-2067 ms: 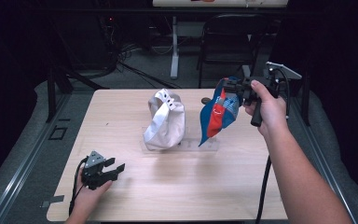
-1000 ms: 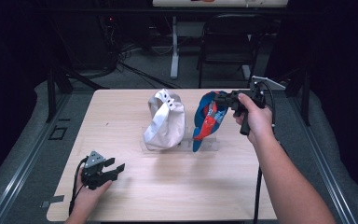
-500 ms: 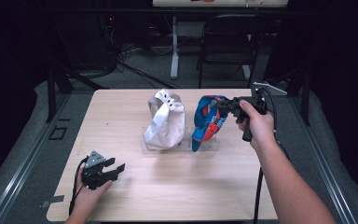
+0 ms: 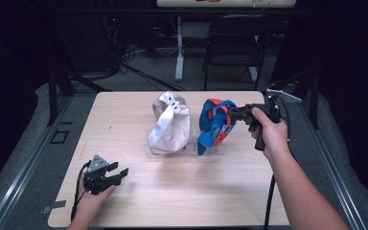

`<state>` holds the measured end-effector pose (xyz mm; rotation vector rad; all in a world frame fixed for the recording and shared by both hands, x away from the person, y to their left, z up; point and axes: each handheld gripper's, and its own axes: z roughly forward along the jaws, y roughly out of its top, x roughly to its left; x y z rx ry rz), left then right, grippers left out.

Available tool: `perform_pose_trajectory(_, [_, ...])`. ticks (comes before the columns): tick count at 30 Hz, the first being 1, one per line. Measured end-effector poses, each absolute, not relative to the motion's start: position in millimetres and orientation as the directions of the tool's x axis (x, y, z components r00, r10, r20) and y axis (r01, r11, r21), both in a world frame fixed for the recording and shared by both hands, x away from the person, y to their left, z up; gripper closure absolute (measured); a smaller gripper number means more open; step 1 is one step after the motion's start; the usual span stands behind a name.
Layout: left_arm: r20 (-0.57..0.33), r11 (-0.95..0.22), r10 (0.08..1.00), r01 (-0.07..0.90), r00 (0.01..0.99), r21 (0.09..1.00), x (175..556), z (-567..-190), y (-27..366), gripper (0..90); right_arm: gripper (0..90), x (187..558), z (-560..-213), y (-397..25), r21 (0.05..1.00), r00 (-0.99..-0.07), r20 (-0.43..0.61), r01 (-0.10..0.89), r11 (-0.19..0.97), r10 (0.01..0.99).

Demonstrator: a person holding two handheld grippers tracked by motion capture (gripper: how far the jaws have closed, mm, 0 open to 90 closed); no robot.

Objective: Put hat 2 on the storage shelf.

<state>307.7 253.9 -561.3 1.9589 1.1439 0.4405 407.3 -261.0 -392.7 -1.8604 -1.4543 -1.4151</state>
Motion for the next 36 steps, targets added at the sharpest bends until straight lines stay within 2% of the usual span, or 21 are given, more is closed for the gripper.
perform_pose_trajectory(16, [-0.094,-0.264,0.846,0.565,0.525,0.781,307.4,-561.5,253.1,46.7,69.3,394.7,-394.6,-280.1,0.286,-0.038,0.853,0.869,-0.405,0.52])
perform_pose_trajectory(27, [-0.097,-0.26,0.846,0.564,0.525,0.784,307.6,-562.1,253.2,46.4,65.0,384.9,-393.6,-280.2,0.355,-0.078,0.805,0.858,-0.373,0.587])
perform_pose_trajectory(32, [-0.097,-0.26,0.846,0.564,0.525,0.784,307.5,-562.2,253.6,46.2,61.1,377.3,-395.2,-278.2,0.39,-0.117,0.791,0.852,-0.348,0.601])
perform_pose_trajectory(33, [-0.095,-0.262,0.846,0.564,0.525,0.784,307.7,-562.3,253.9,46.2,57.4,370.6,-396.9,-275.3,0.433,-0.148,0.765,0.839,-0.33,0.627])
perform_pose_trajectory(36, [-0.096,-0.261,0.846,0.564,0.525,0.783,307.7,-562.5,253.9,46.1,53.9,363.2,-401.0,-273.2,0.47,-0.178,0.745,0.824,-0.316,0.643])
